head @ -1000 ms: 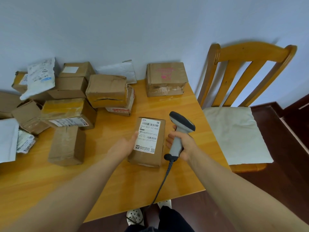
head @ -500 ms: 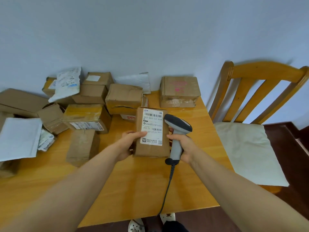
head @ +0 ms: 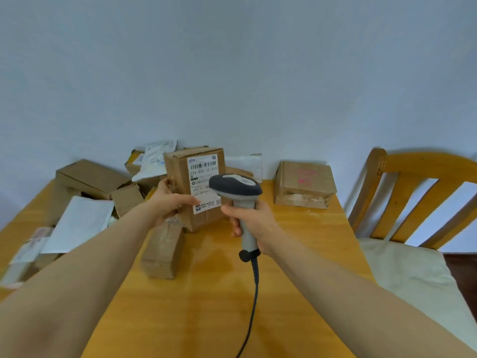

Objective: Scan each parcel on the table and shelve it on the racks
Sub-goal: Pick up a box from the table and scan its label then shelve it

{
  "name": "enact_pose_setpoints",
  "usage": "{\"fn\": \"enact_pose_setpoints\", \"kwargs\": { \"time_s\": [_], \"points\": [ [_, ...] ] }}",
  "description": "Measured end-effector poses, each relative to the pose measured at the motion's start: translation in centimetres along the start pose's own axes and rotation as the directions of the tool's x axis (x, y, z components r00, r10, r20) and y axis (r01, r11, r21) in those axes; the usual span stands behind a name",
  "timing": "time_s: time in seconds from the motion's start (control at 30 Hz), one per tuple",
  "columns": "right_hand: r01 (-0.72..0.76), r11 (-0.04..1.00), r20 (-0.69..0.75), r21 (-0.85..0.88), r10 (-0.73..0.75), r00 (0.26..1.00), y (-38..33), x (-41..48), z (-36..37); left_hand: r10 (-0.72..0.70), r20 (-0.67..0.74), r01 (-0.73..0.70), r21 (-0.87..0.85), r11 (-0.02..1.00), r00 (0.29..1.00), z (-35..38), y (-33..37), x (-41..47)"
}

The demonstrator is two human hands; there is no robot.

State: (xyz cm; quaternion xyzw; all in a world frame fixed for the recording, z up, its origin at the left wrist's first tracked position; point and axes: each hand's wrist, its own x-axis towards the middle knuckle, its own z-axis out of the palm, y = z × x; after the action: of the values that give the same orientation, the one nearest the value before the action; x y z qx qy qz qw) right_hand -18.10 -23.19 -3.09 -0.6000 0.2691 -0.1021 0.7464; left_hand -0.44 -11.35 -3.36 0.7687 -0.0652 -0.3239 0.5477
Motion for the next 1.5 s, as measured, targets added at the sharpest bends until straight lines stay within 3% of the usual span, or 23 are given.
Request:
{"fn": "enact_pose_setpoints", "kwargs": {
  "time_s": [0.6,1.07,1.27,1.4,1.5],
  "points": [
    [0.071,0.992,0.031,-0.108,-0.068,0.997,-1.6,-0.5,4.5,-0.014,-0.131,0.01,-0.033,0.999,0.991,-5.6,-1.4,-0.2],
    [0.056,0.988,0.014,-0.142,-0.054,0.998,-0.2,-1.8,7.6,-0.037,-0.091,0.03,-0.074,0.997,0.995,-8.5,-4.0,-0.7],
    [-0.002,0.999,-0.013,0.049,0.002,1.0,1.3,-2.5,7.8,-0.07,-0.076,0.059,-0.137,0.989,0.995,-9.2,-6.1,-3.7],
    [-0.113,0.97,-0.014,0.215,0.119,0.993,2.5,-2.4,7.6,-0.09,-0.086,0.068,-0.236,0.969,0.992,-10.1,-8.5,-8.5],
    [-0.223,0.952,0.03,0.211,0.222,0.975,4.0,-2.3,7.8,-0.098,-0.145,0.051,-0.3,0.953,0.985,-10.0,-10.4,-13.2]
  ]
}}
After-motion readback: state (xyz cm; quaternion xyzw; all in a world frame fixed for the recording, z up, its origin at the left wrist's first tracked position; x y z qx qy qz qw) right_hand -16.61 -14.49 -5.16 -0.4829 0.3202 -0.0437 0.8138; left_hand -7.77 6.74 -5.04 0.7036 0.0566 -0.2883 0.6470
